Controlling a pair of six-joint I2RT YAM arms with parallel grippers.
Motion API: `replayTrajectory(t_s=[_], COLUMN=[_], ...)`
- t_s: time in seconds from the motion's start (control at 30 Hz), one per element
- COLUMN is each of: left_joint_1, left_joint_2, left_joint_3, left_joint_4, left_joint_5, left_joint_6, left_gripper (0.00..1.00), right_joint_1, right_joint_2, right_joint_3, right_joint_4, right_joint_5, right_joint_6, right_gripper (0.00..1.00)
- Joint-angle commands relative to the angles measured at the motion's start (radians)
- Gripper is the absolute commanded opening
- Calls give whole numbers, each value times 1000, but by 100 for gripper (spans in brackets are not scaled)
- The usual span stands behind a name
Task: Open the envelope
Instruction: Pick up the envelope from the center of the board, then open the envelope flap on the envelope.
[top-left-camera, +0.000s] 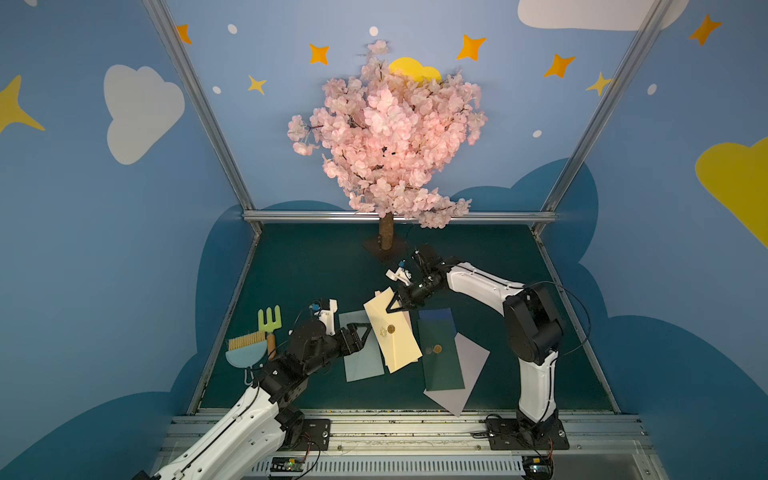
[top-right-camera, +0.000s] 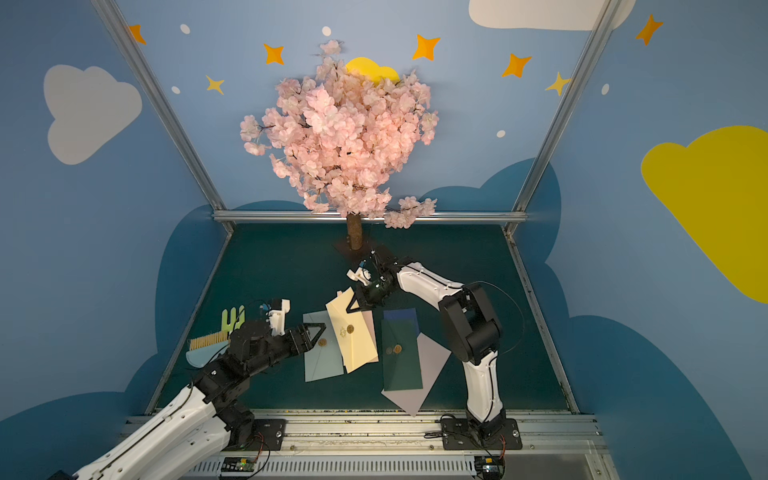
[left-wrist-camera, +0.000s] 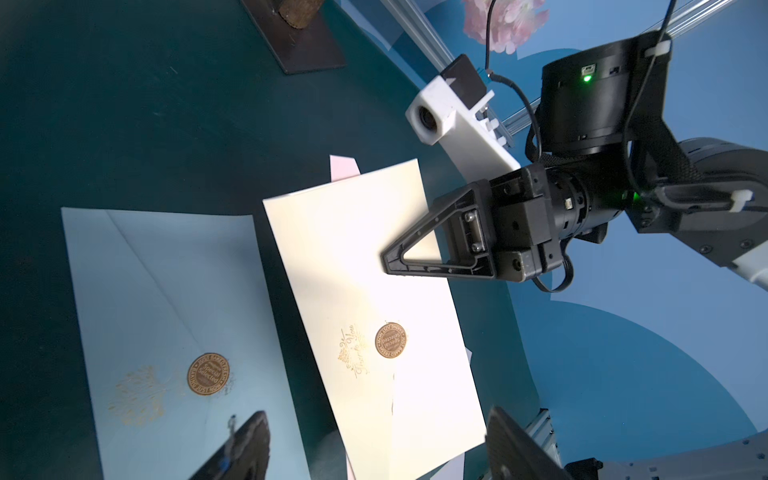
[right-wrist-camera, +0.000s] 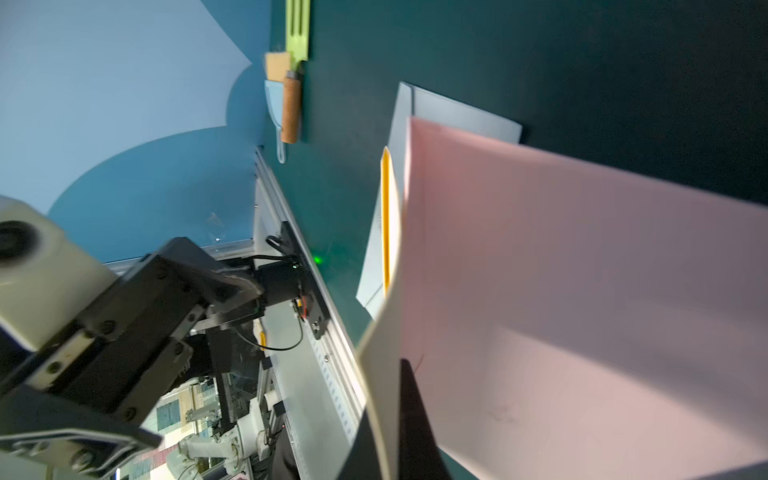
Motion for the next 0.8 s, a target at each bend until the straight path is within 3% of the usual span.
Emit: replayTrajectory(t_s=[0.0,0.03,0.1,0.13,0.2,0.27,0.37,0.5,0.57,0.77], left_joint_1=[6,7,8,9,10,12,13,15,18,45], left_joint_2=[4,6,9,10,15,20,21,16,26,156], left_joint_3=[0,1,1,-2,-3,-3,-8,-13,-10,49], left_joint_4=[-30,-32,-33,-27,-19,-16,-15,2,30,116], left_joint_5=[-12,-11,-13,-13,-10,-4,-4,-1,4,56], left_joint_6=[25,26,25,27,26,25,24,25,40,80], left_gripper=[82,82,82,82,82,82,82,82,82,82], right_joint_1=[18,27,67,76,68,74,65,67,67,76], right_joint_2=[31,26,46,67,78,62,30,75,101,123], right_joint_3=[-13,-23,57,92,77,62,3,37,29,-15], right_joint_4=[-14,-33,-211,-268,-236,-216,-102,-165,-160,-116], right_joint_5=[-98,-51,214,256,165,207,97,198,196,196], right_joint_6=[-11,-10,-90,-114,-103,-95,-51,-44,-36,-22], right_gripper=[0,0,0,0,2,2,9,4,0,0])
